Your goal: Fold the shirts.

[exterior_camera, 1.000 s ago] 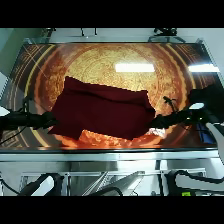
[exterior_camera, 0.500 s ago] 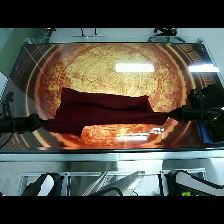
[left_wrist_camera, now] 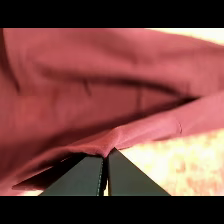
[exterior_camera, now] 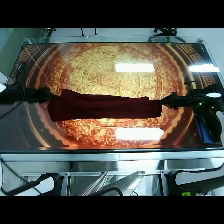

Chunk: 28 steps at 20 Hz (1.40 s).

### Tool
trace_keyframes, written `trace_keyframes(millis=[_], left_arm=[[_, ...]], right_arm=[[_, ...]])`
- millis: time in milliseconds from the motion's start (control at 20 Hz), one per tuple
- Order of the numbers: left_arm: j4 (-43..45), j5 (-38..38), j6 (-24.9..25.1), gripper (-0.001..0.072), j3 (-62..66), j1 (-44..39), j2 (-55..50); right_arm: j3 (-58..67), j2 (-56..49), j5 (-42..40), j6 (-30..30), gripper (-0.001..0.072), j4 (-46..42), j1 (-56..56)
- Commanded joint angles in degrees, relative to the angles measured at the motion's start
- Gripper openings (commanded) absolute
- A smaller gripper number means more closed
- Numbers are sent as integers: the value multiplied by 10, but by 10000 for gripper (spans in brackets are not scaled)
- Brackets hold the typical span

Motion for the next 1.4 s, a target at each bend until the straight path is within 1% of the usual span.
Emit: trace_keyframes(millis=[0, 250, 450, 500, 550, 600, 650, 700, 750, 800, 850, 900, 1000, 1100, 1200, 1350], left_arm=[[2, 19, -11, 8, 106, -17, -114], [3, 6, -11, 9, 157, -23, -222], [1, 6, -9, 11, 186, -24, -276], [0, 3, -9, 13, 198, -24, -282], [-1, 0, -9, 27, 210, -25, -283], [-1, -2, -9, 344, 225, -25, -283], [-2, -10, -19, 690, 245, -25, -283], [-2, -22, -19, 689, 264, -25, -283], [-3, -37, -20, 688, 287, -25, -283], [-4, -54, -21, 688, 307, -25, -283], [-4, -72, -31, 688, 324, -27, -283], [-3, -89, -38, 688, 337, -30, -283], [-3, -115, -46, 688, 352, -38, -283], [-3, -128, -52, 688, 351, -52, -283], [-3, -138, -55, 687, 343, -69, -283], [-4, -143, -56, 686, 322, -99, -283]], right_arm=[[44, -66, -33, 4, 21, 3, 11], [54, -109, -63, -26, 21, 9, 28], [54, -114, -83, -33, 29, 7, 33], [54, -113, -82, -32, 70, 7, 33], [54, -111, -78, -32, 200, 7, 32], [55, -104, -72, -32, 284, 6, 30], [61, -98, -66, -32, 370, 0, 25], [73, -92, -62, -32, 485, -21, 19], [86, -87, -62, -23, 577, -53, 11], [101, -86, -62, 6, 656, -97, 5], [108, -87, -62, 31, 659, -126, 2], [108, -90, -61, 41, 706, -136, 2], [108, -107, -45, 55, 706, -133, 16], [107, -131, -15, 55, 706, -122, 39], [107, -150, 18, 49, 705, -93, 61], [108, -159, 3, 39, 703, -84, 86]])
